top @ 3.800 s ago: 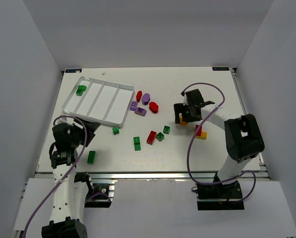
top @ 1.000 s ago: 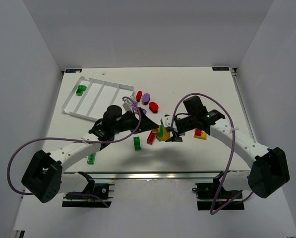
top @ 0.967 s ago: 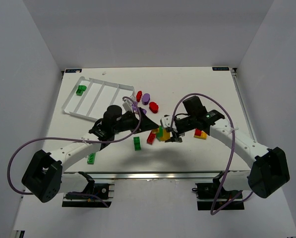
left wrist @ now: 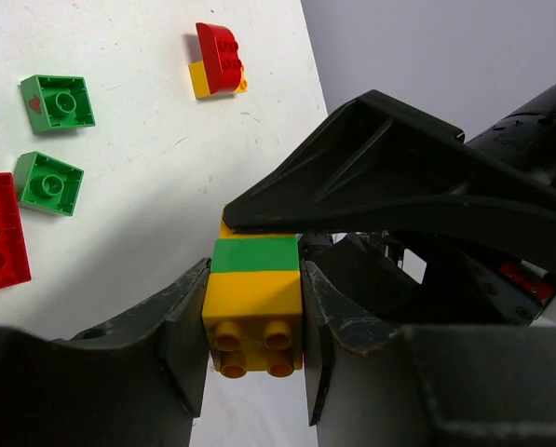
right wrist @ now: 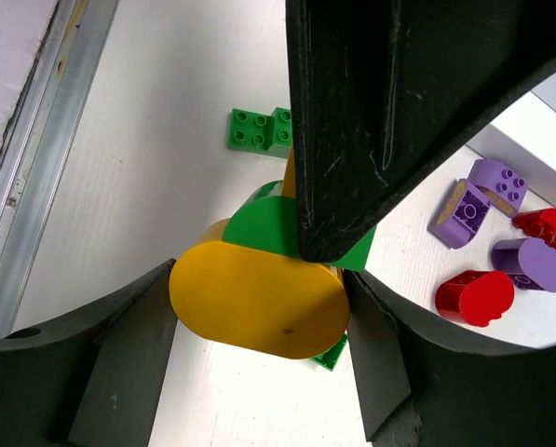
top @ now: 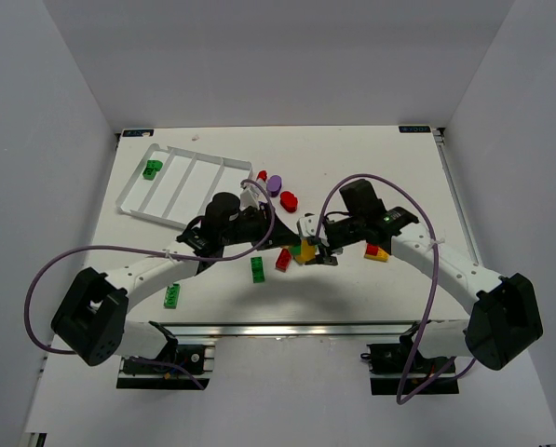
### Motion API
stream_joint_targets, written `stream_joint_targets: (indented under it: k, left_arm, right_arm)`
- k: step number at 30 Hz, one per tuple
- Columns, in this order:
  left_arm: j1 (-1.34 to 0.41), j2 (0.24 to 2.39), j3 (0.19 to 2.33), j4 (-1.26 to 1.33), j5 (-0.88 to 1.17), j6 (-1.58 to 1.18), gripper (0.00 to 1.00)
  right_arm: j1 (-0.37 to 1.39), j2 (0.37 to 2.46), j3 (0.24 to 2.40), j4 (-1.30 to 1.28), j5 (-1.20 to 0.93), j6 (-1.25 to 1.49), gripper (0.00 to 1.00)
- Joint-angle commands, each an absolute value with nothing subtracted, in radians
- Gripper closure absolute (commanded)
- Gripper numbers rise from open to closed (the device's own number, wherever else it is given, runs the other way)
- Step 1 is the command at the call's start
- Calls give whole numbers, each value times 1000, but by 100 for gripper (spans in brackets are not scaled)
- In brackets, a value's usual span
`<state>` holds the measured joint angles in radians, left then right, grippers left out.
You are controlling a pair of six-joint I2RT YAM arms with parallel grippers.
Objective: Sort the legos into containers by color
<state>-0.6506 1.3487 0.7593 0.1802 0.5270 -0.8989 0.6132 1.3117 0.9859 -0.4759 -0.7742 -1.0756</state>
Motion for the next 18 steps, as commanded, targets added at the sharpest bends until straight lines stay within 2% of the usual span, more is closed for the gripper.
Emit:
stream_joint_targets:
  k: [1, 3, 4, 9, 12, 18]
  left_arm:
    - [-658, 1344, 787, 196, 566, -879, 65]
    - [-658, 1344, 781, 206, 574, -884, 72]
    - [-657, 1341, 779, 210, 574, -885, 82]
    - [-637, 1284, 767, 166, 519, -864, 92]
    - [-601, 1223, 736, 164, 517, -877, 94]
    - [-419, 1106, 696, 146, 574, -887, 96]
  right_arm:
    - [620, 1305, 1009, -436, -798, -1060, 100]
    - [620, 1304, 1006, -433, -798, -1058, 100]
    - [618, 1304, 1003, -431, -793, -1057, 100]
    - [620, 1301, 989, -442, -779, -1071, 100]
    - [620, 1298, 977, -445, -779, -1080, 100]
    - [620, 1311, 974, -445, -776, -1089, 100]
